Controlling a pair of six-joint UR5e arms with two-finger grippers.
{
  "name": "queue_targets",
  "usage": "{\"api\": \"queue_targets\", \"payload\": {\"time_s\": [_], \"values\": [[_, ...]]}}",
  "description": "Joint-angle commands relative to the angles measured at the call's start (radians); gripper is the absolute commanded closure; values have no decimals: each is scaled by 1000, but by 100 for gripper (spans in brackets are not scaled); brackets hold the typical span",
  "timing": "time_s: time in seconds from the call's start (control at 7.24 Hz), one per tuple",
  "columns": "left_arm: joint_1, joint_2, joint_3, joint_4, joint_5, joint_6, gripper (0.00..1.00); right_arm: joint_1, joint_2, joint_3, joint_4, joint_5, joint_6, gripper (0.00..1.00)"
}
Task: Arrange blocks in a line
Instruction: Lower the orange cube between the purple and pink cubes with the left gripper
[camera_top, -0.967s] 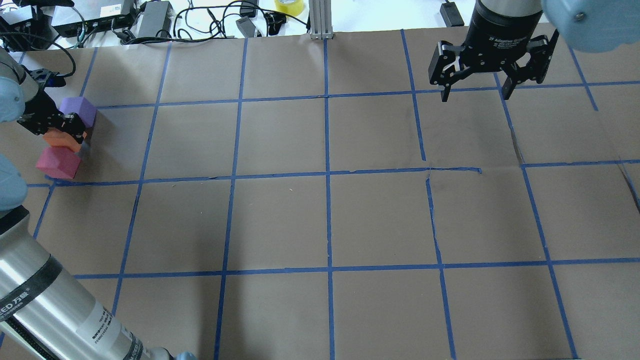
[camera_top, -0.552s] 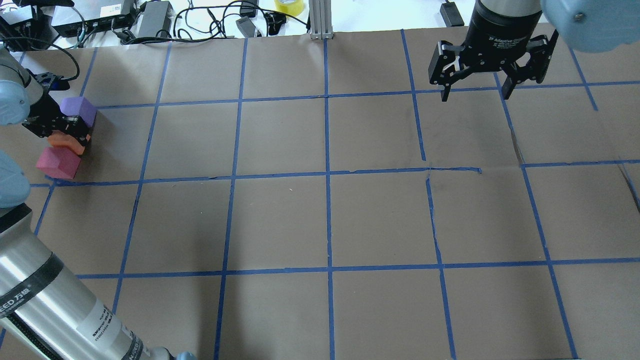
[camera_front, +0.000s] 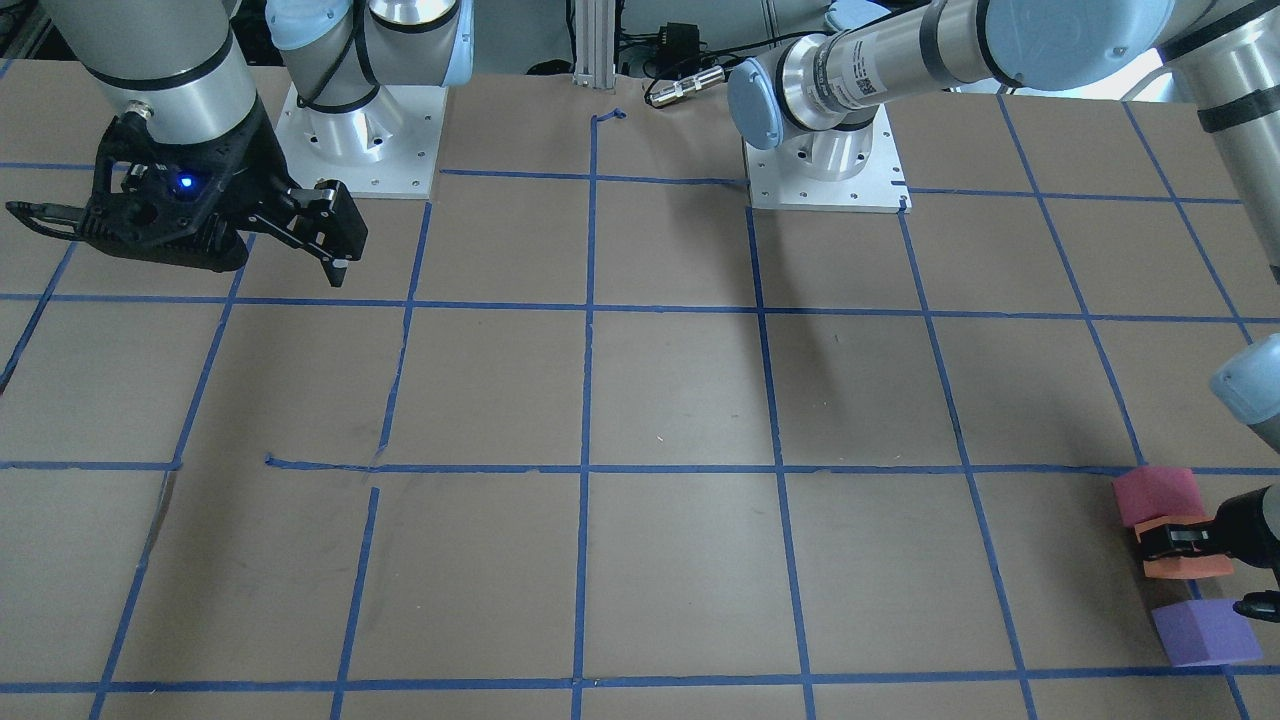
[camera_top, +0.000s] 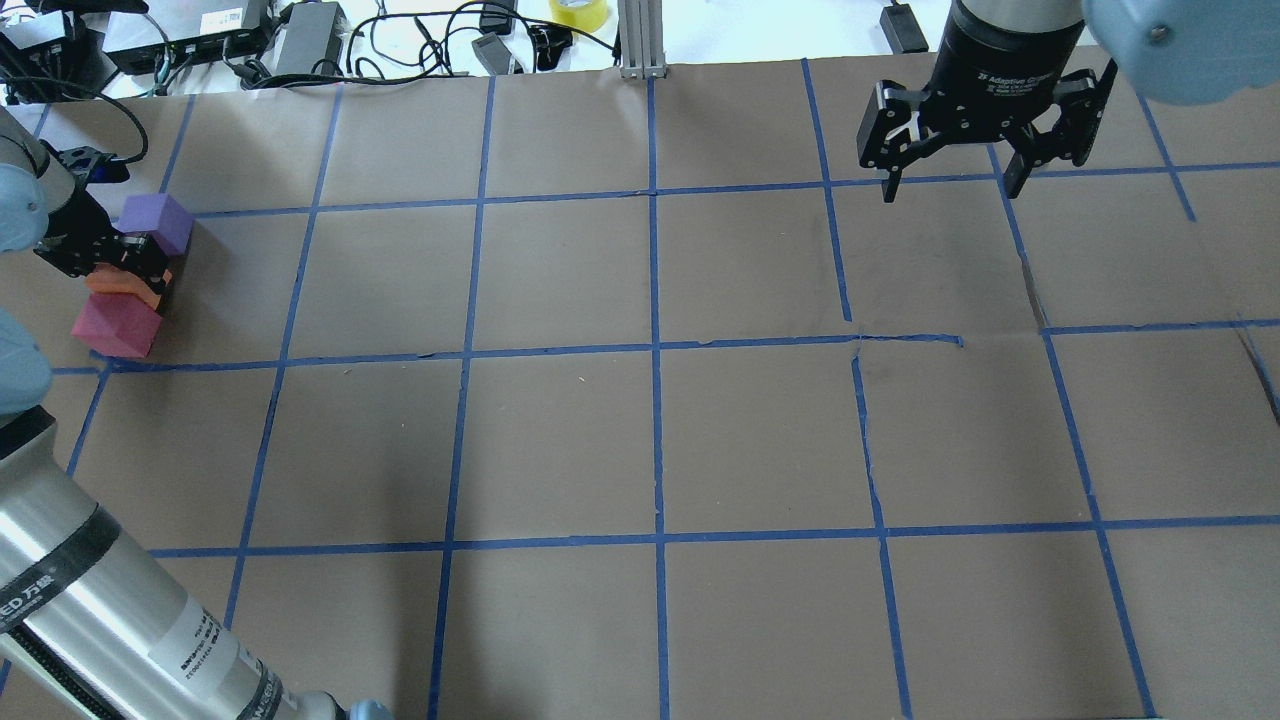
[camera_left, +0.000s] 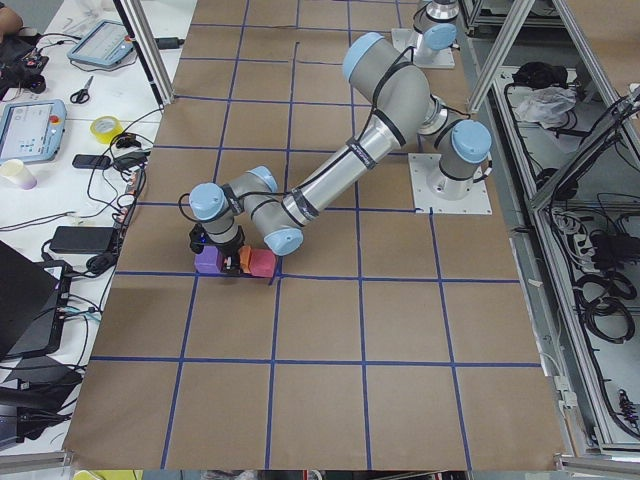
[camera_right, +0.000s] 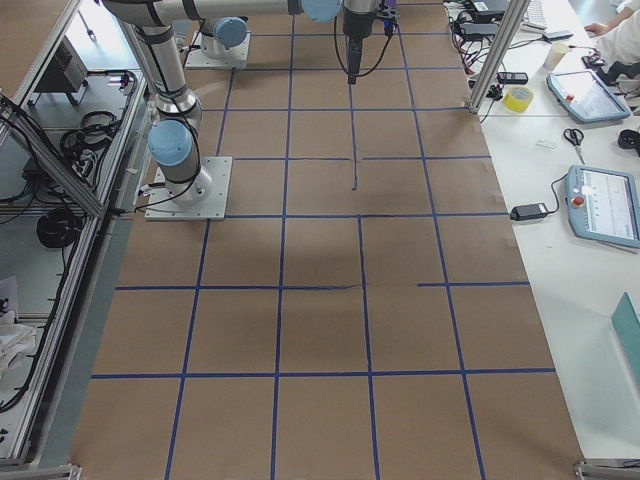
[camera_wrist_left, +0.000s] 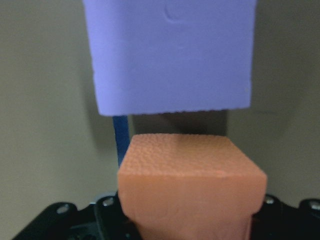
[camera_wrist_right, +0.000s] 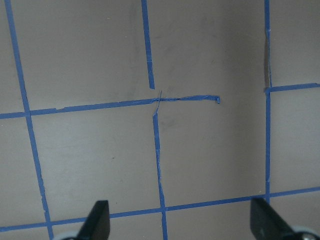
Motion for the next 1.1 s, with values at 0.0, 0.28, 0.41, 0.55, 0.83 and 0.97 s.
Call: {"api": "queue_targets", "payload": {"time_s": [0.0,0.28,0.41,0.55,0.83,0.97], "values": [[24,18,-8,0,-5,42,100,0,-3,0,2,-1,-1,0],[22,18,-11,3,-13,35,100,-1,-5,0,3,-1,0,0],[22,18,-12,6,-50,44,100,-1,-2,0,4,-1,2,0],[22,17,-12,11,-53,44,100,0,-2,0,4,-1,2,0],[22,6,-11,37,-55,73,100,-1,-2,2,4,-1,2,0],[22,0,-12,45,-55,75,100,0,-2,2,4,-1,3,0]]}}
